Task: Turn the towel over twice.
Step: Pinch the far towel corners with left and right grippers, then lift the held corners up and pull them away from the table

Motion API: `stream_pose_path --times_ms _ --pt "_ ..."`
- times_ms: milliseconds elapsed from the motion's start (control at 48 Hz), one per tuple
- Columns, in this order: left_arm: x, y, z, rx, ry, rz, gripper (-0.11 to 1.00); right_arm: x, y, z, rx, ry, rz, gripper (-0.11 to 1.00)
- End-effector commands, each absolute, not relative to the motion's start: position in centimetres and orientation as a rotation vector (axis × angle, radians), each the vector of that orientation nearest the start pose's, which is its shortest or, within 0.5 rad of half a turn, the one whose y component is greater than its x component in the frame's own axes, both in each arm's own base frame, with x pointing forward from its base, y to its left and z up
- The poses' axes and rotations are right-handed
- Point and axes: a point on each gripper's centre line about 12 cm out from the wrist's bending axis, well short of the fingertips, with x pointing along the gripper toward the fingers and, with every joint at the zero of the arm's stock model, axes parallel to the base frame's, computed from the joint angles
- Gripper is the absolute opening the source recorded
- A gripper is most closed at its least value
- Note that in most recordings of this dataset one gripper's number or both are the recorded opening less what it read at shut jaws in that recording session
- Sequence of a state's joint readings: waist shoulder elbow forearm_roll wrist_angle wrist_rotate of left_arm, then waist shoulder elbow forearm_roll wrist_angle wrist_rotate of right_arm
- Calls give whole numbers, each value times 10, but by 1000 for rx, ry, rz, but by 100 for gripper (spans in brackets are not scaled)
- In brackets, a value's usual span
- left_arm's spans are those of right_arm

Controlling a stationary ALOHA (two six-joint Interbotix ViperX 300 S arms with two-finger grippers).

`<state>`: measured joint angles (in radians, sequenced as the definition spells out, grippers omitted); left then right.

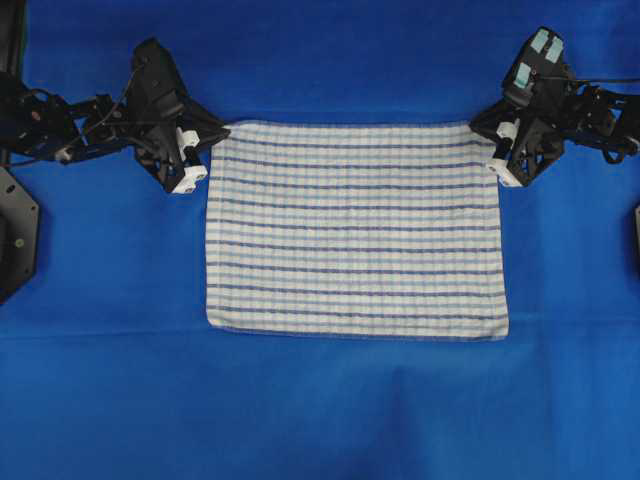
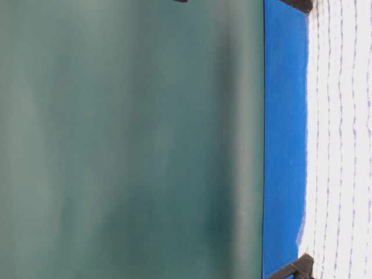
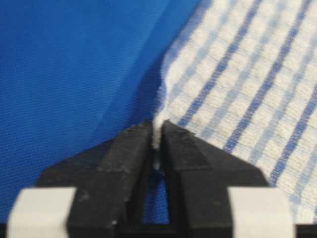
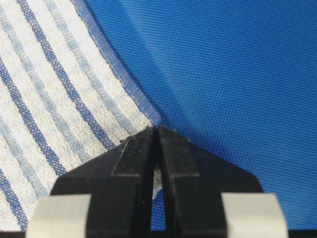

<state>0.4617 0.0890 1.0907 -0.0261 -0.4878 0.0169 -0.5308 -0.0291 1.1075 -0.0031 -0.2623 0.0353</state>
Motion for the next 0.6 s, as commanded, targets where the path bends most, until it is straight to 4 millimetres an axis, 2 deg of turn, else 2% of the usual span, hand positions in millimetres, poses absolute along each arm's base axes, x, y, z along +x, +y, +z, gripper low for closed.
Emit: stream_pose_path --times_ms 0,125,333,583 --pt "264 134 73 -160 659 463 3 238 -141 82 244 777 -517 3" --pt "267 136 82 -154 632 464 4 241 -143 91 235 742 -521 3" --pt "270 144 116 -138 534 487 3 236 -162 121 226 636 -587 3" --pt "263 168 164 -133 441 566 4 234 -191 172 169 542 -659 3"
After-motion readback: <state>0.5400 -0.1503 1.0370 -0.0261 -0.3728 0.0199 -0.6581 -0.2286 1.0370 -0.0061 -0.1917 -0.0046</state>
